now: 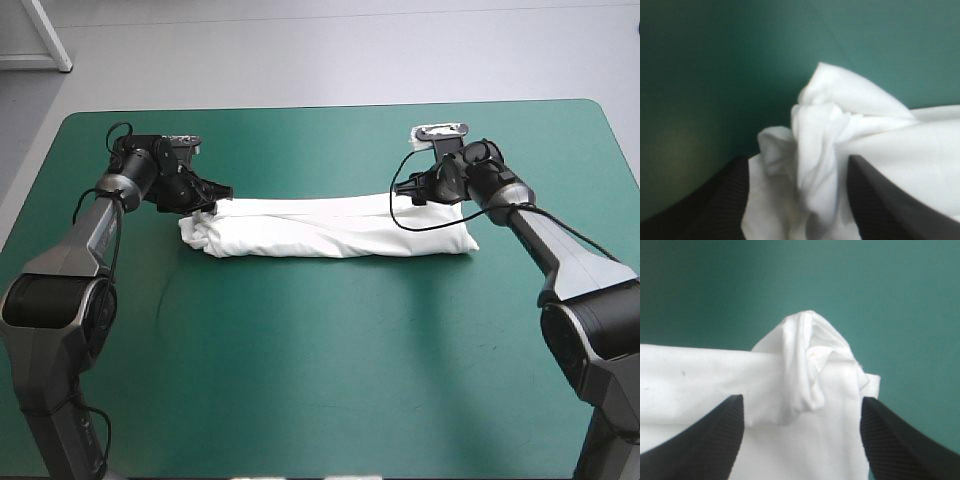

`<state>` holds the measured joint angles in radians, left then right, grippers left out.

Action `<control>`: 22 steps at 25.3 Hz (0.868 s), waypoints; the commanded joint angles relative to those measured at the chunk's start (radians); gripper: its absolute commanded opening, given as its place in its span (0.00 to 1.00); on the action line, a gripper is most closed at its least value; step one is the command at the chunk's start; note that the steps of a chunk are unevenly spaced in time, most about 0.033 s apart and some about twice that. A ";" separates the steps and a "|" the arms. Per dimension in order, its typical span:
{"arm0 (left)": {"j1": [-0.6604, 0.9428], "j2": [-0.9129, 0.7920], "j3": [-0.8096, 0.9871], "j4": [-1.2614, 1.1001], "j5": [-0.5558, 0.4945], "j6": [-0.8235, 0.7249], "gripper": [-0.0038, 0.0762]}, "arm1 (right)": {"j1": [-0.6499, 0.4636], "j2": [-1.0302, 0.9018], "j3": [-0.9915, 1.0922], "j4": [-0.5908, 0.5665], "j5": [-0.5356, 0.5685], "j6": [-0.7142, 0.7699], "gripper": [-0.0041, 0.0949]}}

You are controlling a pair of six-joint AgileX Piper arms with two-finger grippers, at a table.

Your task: Fold the cloth

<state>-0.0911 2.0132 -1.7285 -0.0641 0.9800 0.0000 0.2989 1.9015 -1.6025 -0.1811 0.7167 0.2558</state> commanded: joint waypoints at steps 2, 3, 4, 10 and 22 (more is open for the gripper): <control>0.000 -0.116 -0.118 0.050 0.054 -0.005 0.68 | -0.006 -0.179 -0.051 -0.066 -0.024 -0.002 0.79; 0.000 -0.126 -0.146 0.047 0.080 0.000 0.67 | -0.006 -0.205 -0.051 -0.087 -0.005 0.000 0.79; 0.000 -0.136 -0.185 0.022 0.127 0.000 0.63 | -0.010 -0.237 -0.051 -0.111 0.031 0.000 0.79; -0.043 -0.147 -0.187 -0.253 0.173 0.087 0.19 | -0.155 -0.282 -0.051 0.107 0.205 -0.179 0.79; -0.305 -0.003 -0.148 -0.272 0.041 0.084 0.04 | -0.276 -0.253 -0.051 0.241 0.365 -0.280 0.79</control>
<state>-0.3529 2.0306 -1.8541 -0.3094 1.0805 0.1064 0.0319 1.6825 -1.6207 0.0464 1.0884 -0.0081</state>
